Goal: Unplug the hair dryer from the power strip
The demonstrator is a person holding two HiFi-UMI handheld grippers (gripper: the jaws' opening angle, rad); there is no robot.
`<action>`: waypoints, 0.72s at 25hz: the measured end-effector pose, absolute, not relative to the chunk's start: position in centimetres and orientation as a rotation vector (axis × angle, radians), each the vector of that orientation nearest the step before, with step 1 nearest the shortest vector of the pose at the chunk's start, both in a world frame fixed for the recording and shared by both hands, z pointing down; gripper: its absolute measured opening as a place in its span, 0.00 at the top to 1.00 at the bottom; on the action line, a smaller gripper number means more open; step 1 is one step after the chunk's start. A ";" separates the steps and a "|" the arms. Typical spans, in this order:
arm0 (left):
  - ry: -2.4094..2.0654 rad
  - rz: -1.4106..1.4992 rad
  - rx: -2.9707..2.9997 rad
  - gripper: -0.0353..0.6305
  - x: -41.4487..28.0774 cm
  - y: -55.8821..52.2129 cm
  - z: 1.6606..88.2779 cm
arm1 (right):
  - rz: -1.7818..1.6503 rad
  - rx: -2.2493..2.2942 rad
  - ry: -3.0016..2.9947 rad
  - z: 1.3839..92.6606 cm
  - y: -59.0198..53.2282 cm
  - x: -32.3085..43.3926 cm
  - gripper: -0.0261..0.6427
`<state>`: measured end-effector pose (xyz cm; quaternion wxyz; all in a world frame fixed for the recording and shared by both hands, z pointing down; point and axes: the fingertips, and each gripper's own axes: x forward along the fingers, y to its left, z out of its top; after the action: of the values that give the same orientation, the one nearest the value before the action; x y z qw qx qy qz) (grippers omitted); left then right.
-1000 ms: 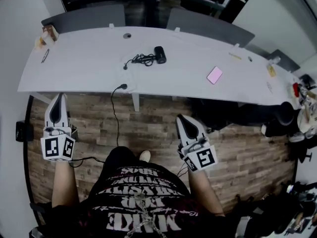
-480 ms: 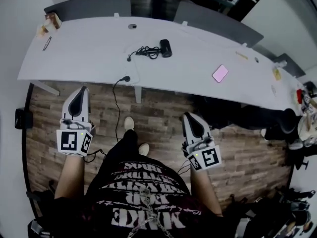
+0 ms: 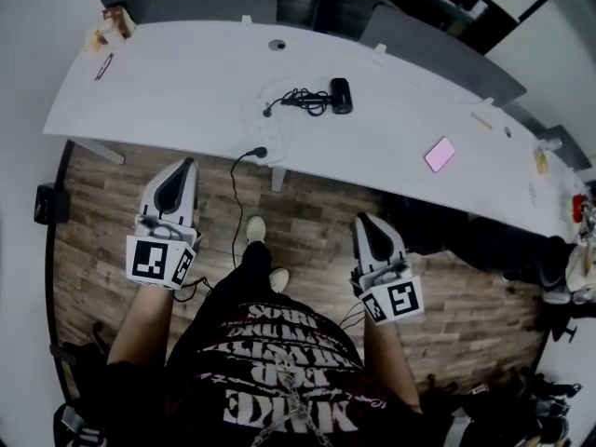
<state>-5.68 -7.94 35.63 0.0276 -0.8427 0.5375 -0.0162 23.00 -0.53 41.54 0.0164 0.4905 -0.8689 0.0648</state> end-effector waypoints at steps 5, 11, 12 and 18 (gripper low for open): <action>1.679 -0.078 -2.621 0.91 -5.6 -11.0 36.6 | 0.224 1.497 -2.692 41.8 -2.7 22.2 0.91; 1.625 -0.106 -2.670 0.91 -4.3 -14.4 37.7 | 0.231 1.502 -2.671 41.9 -6.0 21.7 0.91; 1.617 -0.109 -2.681 0.91 -4.2 -15.0 37.9 | 0.227 1.500 -2.669 41.8 -6.7 21.5 0.91; 1.581 -0.097 -2.711 0.91 -3.9 -18.0 38.2 | 0.178 1.467 -2.674 41.1 -10.4 19.7 0.91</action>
<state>-3.95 -17.98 38.21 0.0008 -0.8635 0.5035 -0.0309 19.68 -10.40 41.13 0.0431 0.4797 -0.8744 0.0583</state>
